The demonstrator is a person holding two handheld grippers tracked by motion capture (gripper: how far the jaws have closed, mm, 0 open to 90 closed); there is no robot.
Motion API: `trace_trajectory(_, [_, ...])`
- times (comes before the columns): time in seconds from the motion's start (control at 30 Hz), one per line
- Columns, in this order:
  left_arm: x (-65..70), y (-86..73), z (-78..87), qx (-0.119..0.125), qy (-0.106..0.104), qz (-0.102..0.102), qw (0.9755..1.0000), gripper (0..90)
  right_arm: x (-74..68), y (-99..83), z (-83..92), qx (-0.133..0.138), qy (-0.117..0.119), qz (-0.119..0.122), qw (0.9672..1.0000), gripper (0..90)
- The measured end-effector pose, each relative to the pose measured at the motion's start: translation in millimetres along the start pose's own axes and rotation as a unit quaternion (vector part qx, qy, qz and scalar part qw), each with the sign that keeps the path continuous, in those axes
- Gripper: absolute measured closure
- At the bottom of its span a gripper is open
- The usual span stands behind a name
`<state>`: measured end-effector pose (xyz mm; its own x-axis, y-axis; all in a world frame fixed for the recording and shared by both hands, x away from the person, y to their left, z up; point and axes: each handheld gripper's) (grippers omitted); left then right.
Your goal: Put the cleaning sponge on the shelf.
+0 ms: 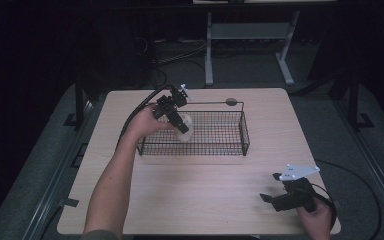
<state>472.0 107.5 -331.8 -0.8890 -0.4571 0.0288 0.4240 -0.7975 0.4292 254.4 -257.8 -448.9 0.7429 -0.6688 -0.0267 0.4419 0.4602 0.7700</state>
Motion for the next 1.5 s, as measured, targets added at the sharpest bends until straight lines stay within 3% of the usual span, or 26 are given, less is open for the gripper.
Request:
trace_trajectory(0.3, [-1.7, 2.8, -12.7, -0.009, -0.005, 0.001, 0.9999, 30.5, -0.7, 0.9, -0.3, 0.003, 0.001, 0.0, 1.0, 14.2])
trace_trajectory(0.4, [-2.1, 3.6, -16.7, -0.013, 0.004, -0.006, 0.9999, 30.5, -0.9, 1.0, -0.4, 0.003, 0.001, -0.001, 1.0, 14.2])
trace_trajectory(0.87, [-7.9, 4.8, -30.0, -0.021, 0.003, 0.011, 0.9997, 30.5, 0.1, 0.9, 1.3, 0.009, -0.001, -0.001, 1.0, 14.2])
trace_trajectory(1.5, [-11.1, 8.6, -55.4, -0.04, -0.004, 0.019, 0.999, 30.4, 1.1, 0.2, 2.0, 0.01, -0.001, -0.001, 0.9999, 14.2])
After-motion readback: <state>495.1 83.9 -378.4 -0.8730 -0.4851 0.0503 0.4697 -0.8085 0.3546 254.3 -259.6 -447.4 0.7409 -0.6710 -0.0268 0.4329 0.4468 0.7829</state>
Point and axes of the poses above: each handheld gripper's, and its own axes: z roughly backward along the jaws, y roughly out of its top, x roughly to its right, and after that the axes turned 6 degrees about x, right-handed
